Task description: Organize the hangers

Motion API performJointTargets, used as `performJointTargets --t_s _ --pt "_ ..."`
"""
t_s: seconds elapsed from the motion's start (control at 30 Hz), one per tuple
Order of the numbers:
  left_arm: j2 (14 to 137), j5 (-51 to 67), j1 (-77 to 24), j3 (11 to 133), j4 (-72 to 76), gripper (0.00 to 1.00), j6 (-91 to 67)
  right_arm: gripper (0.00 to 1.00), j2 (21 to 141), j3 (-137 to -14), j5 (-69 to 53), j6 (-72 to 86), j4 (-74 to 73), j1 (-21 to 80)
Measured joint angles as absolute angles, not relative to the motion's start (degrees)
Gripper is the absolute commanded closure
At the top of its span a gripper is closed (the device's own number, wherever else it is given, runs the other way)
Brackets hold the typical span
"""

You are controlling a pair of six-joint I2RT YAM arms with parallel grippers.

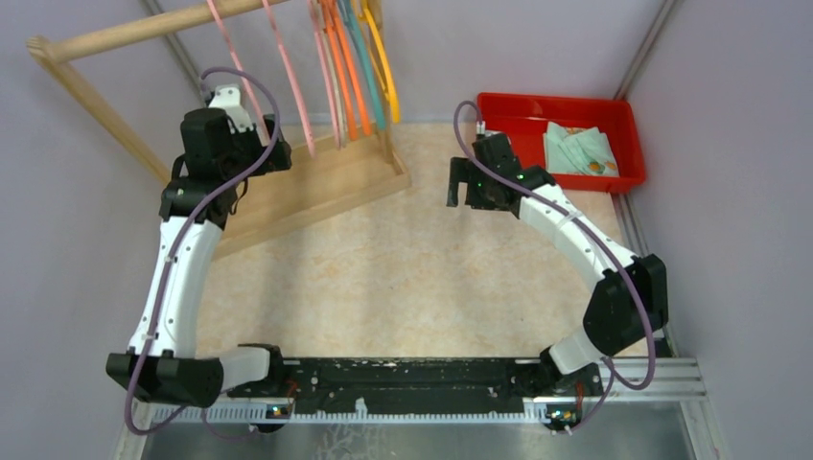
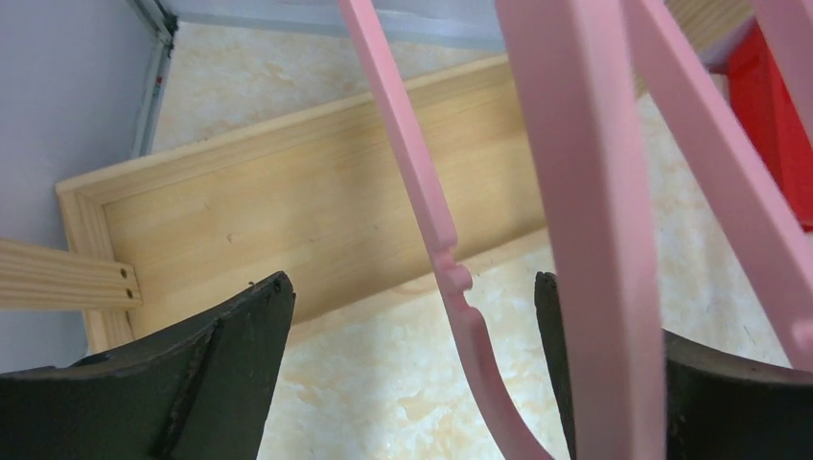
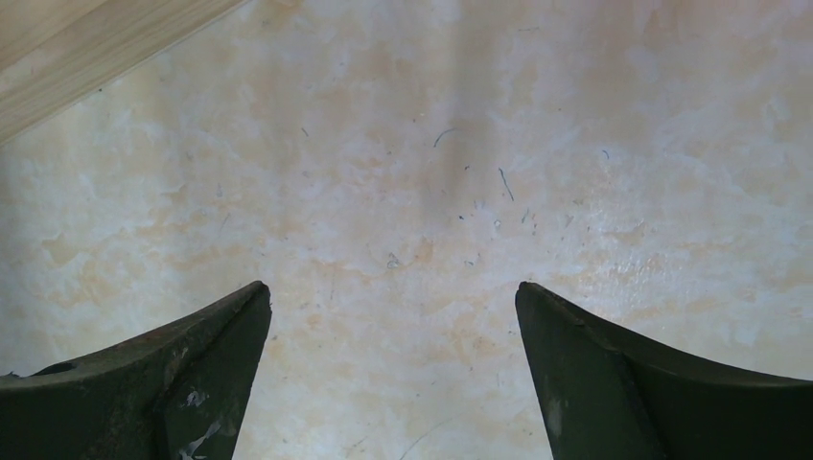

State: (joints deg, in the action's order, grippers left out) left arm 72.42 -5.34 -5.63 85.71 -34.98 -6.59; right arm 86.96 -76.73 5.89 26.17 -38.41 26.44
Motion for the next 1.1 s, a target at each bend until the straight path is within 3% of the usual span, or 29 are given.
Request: performJointTargets --t_s 0.63,0.9,1.1 --pt "50.7 5.1 -5.6 55.1 -30.8 0.0 -9.5 0.01 82.0 -68.3 10.2 14.6 -27.6 26.4" --pt "48.4 6.9 -5.6 43.1 -25.9 0.0 -10.5 0.01 81.7 -64.5 8.8 13.2 -24.2 26.4" --pt "47.9 7.4 -5.6 41.1 -22.7 0.0 -10.7 0.01 81.7 -64.5 9.4 12.1 -22.8 26.4"
